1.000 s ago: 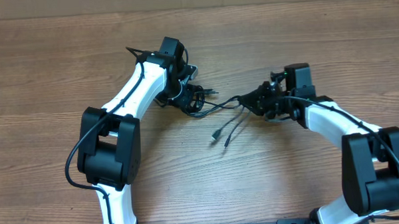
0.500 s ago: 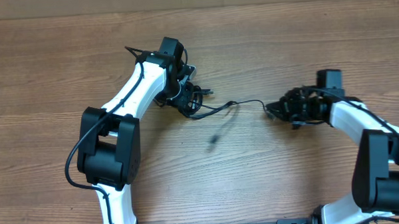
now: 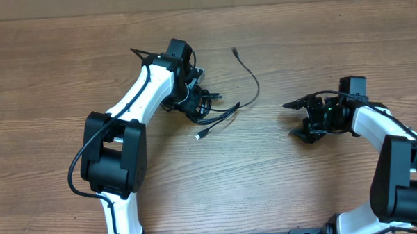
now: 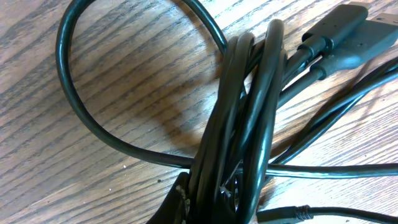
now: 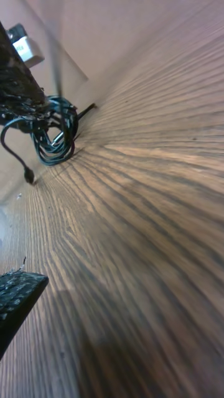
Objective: Untangle cables
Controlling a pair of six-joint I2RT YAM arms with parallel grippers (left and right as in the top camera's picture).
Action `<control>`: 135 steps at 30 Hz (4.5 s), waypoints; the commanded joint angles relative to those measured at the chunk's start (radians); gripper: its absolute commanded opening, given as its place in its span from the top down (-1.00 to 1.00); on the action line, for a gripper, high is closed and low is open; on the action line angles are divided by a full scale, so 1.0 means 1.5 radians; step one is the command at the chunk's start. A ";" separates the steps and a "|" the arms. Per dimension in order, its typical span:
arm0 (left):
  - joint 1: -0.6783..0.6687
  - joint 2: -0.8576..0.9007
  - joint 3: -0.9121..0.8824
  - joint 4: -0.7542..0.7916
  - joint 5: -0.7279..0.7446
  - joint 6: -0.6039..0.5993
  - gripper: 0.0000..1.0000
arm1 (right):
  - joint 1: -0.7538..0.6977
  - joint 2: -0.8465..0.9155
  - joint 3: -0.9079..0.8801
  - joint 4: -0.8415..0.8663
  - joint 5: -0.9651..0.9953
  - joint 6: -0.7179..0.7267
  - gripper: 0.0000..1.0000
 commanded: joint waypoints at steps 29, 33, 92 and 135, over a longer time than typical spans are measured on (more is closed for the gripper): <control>0.004 -0.010 -0.002 0.001 -0.019 -0.004 0.92 | 0.306 -0.020 -0.002 0.467 0.010 0.279 -0.08; 0.004 -0.010 -0.002 0.002 -0.019 -0.004 0.91 | 0.352 -0.019 -0.002 0.466 0.096 0.281 -0.09; 0.004 -0.010 -0.002 0.010 0.012 -0.006 0.92 | 0.454 -0.012 -0.002 0.365 0.418 0.281 -0.25; 0.004 -0.010 -0.002 0.008 0.009 -0.006 0.92 | 0.288 0.050 -0.002 0.382 0.056 0.096 0.93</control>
